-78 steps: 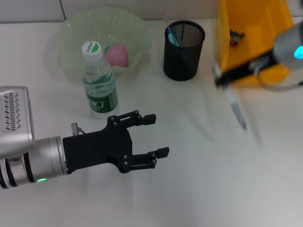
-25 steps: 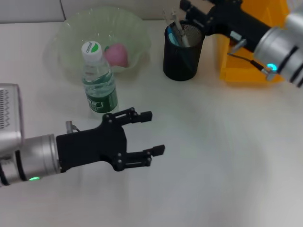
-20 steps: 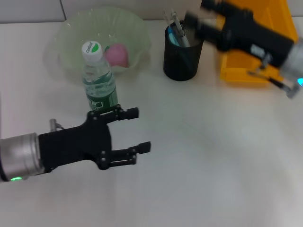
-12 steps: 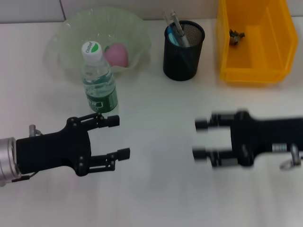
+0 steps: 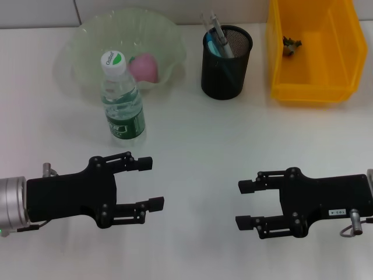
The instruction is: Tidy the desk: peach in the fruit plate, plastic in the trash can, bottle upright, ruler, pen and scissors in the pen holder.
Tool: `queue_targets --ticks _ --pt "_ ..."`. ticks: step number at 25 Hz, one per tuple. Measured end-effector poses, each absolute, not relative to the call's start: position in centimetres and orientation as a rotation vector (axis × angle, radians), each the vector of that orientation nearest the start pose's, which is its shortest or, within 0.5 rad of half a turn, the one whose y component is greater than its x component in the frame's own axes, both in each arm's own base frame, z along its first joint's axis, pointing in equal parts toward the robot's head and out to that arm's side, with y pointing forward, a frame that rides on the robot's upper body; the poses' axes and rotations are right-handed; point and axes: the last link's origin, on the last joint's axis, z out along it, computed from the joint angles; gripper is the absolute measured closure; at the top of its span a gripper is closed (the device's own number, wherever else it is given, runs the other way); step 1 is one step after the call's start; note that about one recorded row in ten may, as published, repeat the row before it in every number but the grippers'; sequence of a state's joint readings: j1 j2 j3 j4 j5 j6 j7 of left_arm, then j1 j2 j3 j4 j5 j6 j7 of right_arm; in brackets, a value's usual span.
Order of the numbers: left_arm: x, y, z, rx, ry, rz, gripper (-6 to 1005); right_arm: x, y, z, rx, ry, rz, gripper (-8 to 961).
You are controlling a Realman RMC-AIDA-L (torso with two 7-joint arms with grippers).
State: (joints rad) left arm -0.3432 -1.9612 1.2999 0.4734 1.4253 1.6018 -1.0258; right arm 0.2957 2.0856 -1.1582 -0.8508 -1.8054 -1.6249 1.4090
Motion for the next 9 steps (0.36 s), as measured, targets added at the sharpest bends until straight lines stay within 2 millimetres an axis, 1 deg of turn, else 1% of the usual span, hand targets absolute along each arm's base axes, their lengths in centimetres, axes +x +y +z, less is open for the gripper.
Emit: queue_targets --ticks 9 --pt "-28.52 25.71 -2.40 -2.843 -0.392 -0.893 201 25.77 26.30 -3.08 -2.989 0.538 0.676 243"
